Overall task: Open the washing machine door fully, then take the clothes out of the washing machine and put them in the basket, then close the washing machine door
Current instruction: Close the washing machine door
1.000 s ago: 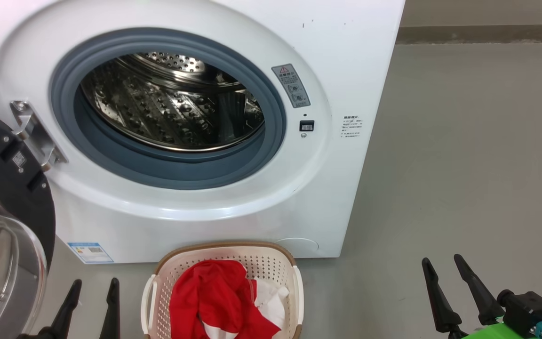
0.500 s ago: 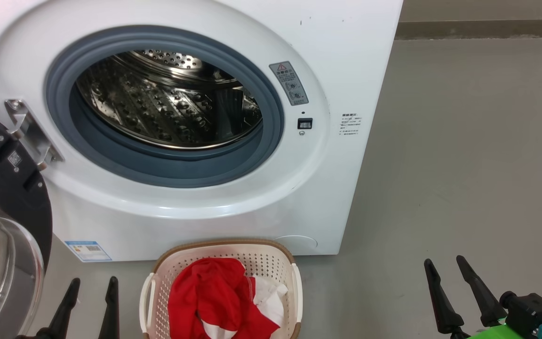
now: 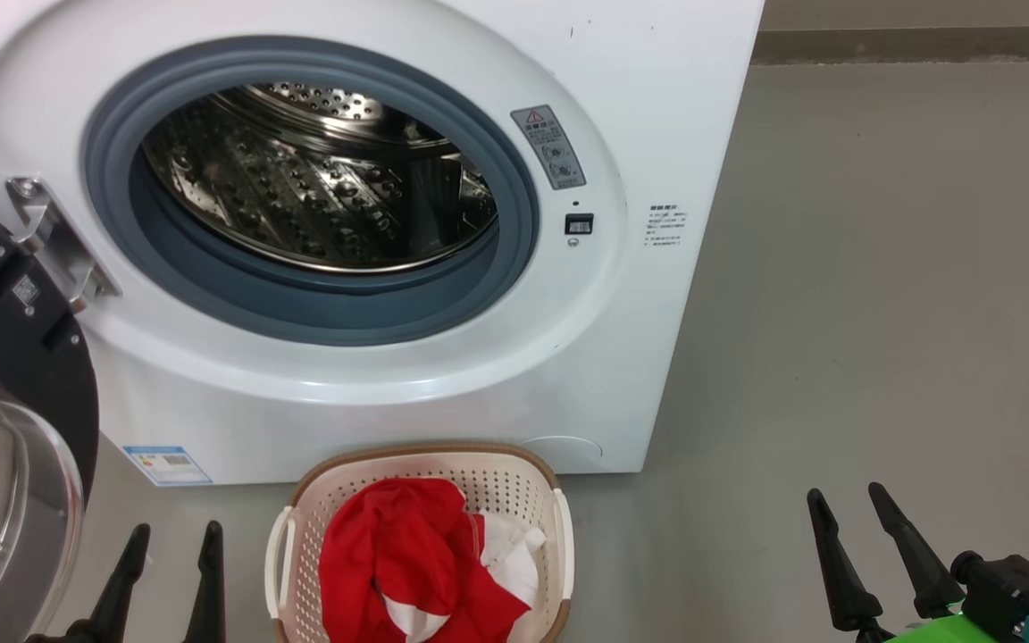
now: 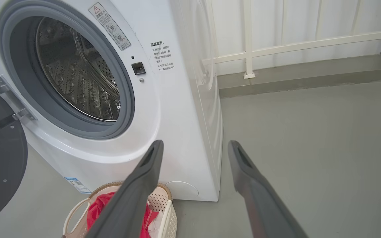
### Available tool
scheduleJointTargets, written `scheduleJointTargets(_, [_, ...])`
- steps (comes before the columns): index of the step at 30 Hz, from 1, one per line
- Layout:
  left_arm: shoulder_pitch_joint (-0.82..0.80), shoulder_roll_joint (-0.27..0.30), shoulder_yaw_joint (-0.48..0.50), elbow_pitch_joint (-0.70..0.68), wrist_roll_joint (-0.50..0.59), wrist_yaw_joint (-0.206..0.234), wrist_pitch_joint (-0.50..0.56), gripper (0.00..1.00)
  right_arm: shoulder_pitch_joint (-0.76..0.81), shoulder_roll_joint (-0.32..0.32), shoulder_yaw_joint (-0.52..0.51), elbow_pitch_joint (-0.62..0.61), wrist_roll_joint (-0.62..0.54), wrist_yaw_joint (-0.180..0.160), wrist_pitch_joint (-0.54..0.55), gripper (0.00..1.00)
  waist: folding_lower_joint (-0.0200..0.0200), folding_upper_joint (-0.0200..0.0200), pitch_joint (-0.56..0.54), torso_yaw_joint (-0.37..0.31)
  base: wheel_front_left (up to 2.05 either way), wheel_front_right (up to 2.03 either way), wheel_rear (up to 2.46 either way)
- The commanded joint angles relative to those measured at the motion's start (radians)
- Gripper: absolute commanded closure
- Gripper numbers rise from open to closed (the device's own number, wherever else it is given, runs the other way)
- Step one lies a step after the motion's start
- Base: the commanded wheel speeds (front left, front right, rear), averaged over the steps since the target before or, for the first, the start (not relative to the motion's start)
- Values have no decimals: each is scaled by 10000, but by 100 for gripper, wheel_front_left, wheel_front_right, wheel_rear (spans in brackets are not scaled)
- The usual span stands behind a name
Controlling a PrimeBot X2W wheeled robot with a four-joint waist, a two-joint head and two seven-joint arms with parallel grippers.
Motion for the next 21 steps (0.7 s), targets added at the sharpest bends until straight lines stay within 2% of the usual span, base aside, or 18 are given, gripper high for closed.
scheduleJointTargets(1, [-225,108,371,-305,99,-56,-51,0,-213,-120,151,-270,-46,48,-65,0,0,0,5,9,-106,106,0])
scheduleJointTargets(13, [-145,84,295,-465,9,-56,-51,0,-203,-164,174,-252,-35,48,-65,0,0,0,-27,78,-140,140,0])
scheduleJointTargets(21, [-44,112,215,-602,-80,-56,-51,0,-175,-202,191,-236,-15,48,-65,0,0,0,-30,116,-38,38,0])
